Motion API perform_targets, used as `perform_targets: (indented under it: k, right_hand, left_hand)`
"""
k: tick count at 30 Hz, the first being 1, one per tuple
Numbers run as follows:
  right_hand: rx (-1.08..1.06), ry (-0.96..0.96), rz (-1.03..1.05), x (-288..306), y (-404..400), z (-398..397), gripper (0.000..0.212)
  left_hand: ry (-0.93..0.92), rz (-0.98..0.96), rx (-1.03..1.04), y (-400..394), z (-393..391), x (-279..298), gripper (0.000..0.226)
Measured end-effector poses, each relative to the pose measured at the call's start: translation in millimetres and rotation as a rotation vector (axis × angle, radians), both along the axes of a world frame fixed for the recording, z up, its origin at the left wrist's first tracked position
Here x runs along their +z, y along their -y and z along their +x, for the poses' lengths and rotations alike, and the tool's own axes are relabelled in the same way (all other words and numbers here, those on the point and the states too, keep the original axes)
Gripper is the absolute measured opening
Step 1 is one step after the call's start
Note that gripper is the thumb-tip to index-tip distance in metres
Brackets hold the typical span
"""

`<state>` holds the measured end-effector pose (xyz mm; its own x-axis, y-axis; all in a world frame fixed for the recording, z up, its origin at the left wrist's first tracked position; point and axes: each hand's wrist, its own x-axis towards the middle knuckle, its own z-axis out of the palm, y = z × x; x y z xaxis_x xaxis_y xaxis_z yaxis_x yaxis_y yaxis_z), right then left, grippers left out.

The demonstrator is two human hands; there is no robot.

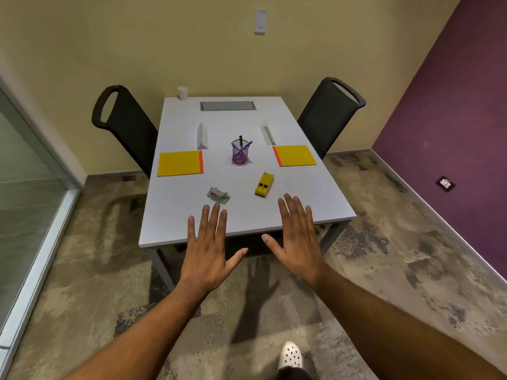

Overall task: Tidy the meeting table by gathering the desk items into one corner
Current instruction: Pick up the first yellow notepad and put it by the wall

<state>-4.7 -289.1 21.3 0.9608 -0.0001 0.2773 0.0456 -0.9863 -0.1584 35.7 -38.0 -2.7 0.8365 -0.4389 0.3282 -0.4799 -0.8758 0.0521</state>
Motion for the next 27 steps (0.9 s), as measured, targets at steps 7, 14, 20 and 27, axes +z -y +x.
perform_targets:
  k: [7,14,20,27]
  right_hand:
    - [-0.042,-0.018,0.03,-12.3,70.8,17.6,0.098]
    - [0.15,-0.038,0.027,-29.8,106.3,81.6,0.098]
    - [0.395,-0.035,0.086,-33.7,70.1,143.0,0.096]
    - [0.694,-0.043,0.124,-45.7,-24.9,186.8,0.095]
  left_hand:
    - [0.009,0.022,-0.103,80.3,44.1,-0.9,0.106]
    - [-0.018,0.049,0.038,109.2,75.4,-0.6,0.106]
    - [-0.065,0.104,0.282,79.9,67.8,1.5,0.106]
    - [-0.095,0.095,0.516,5.5,41.9,1.8,0.104]
